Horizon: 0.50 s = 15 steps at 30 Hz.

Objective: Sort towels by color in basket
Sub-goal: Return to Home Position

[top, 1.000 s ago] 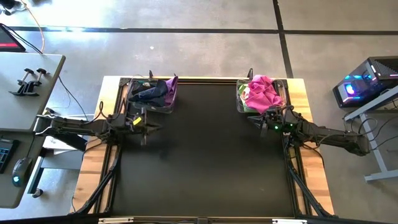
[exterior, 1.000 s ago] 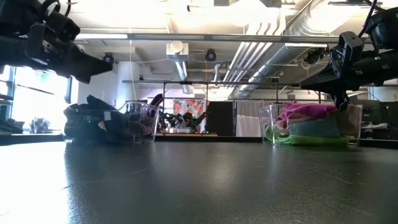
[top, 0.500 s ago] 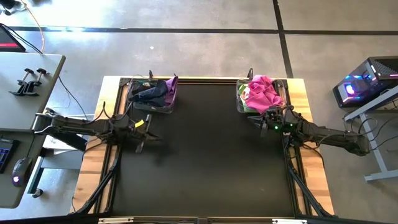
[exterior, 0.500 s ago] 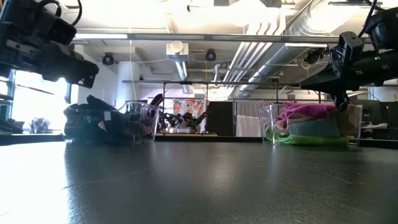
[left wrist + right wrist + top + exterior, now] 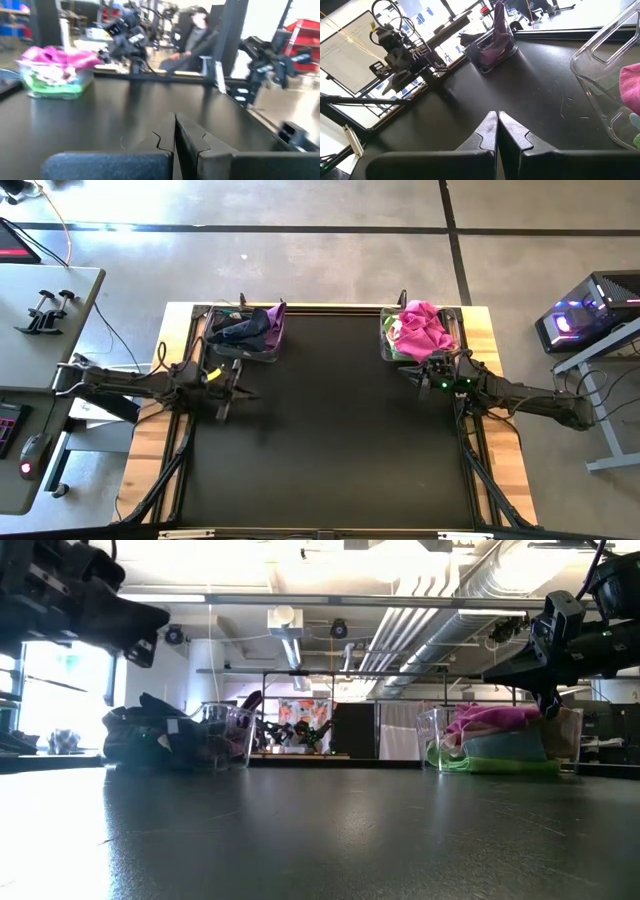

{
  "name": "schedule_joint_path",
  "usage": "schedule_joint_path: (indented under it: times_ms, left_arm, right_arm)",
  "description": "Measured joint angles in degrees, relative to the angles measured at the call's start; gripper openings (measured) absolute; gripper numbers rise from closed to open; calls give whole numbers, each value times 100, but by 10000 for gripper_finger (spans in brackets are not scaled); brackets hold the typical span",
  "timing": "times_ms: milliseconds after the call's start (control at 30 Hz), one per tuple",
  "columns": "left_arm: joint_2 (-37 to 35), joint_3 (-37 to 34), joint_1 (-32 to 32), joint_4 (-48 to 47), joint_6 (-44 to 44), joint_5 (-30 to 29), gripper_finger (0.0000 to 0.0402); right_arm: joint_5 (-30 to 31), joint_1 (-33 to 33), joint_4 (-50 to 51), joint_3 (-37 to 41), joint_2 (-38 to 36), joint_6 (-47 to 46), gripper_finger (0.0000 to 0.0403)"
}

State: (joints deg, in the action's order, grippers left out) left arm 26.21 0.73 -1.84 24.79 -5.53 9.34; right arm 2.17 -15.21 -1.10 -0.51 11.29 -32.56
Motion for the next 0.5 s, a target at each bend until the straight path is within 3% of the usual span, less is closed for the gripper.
schedule_joint_path:
  times_ms: [133,500]
  left_arm:
    - [-429,0,1,-535,-213,373,1]
    - [-2262,-4,0,-2191,-387,149,1]
  right_arm:
    - [0,0,0,0,0,0,1]
    - [0,-1,0,0,-1,0,1]
